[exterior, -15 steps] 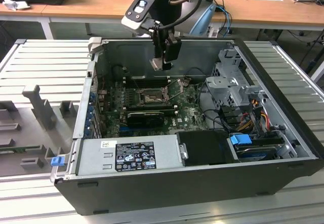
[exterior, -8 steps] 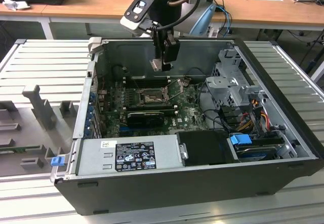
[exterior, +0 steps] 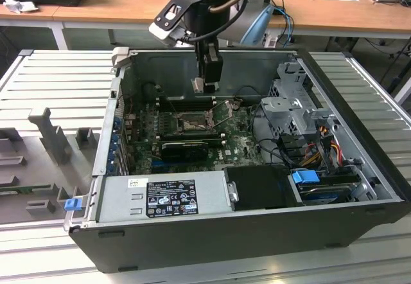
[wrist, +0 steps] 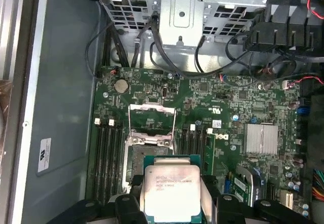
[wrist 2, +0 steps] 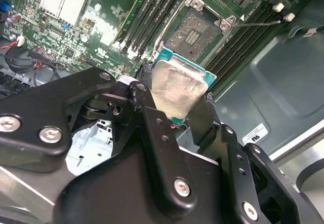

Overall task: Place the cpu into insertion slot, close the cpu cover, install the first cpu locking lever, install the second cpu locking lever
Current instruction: 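Place the cpu into insertion slot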

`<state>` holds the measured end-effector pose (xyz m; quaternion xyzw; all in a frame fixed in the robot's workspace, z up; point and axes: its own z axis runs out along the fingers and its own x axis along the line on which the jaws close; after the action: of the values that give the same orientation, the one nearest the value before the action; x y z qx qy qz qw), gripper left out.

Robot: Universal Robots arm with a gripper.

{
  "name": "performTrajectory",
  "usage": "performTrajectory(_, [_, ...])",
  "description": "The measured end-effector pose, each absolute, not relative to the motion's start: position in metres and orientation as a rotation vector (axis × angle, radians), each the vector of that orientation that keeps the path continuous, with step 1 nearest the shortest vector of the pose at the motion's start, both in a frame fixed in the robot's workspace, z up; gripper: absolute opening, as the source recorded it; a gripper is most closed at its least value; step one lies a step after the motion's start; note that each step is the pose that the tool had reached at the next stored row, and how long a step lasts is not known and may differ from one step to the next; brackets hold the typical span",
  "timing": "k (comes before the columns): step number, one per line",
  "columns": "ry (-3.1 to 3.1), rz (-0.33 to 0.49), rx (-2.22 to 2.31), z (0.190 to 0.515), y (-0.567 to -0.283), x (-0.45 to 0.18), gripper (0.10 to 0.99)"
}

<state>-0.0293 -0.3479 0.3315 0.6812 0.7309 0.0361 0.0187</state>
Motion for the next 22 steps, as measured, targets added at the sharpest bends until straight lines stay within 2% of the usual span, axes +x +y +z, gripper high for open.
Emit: performTrajectory(22, [2.272, 0.106, 2.118, 0.302, -0.348, -0.030, 0.529])
